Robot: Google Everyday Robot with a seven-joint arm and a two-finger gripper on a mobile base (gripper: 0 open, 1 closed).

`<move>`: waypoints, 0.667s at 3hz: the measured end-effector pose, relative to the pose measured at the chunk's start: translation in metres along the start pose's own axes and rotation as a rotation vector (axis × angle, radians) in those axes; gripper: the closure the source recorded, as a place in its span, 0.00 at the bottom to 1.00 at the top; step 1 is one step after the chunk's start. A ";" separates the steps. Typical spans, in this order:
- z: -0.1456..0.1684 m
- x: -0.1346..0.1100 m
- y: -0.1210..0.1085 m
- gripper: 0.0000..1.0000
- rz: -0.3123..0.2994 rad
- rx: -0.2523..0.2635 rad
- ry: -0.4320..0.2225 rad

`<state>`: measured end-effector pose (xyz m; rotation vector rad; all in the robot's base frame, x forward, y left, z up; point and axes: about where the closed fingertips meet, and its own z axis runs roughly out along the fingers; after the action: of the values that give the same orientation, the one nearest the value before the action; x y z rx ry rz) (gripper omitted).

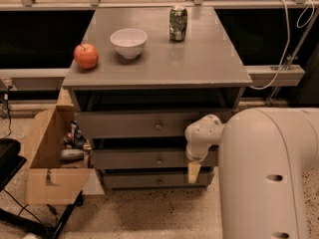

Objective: Open middle drawer

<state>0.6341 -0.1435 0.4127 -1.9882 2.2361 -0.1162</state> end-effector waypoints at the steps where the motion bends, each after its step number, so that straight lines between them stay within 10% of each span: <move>1: 0.012 -0.001 0.004 0.16 -0.001 -0.037 0.030; 2: 0.028 -0.001 0.010 0.39 0.007 -0.098 0.054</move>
Offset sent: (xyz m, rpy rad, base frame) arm -0.0072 0.0069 -0.0483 -0.0600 0.1912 -0.0241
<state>0.6289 -0.1399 0.3835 -2.0489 2.3244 -0.0614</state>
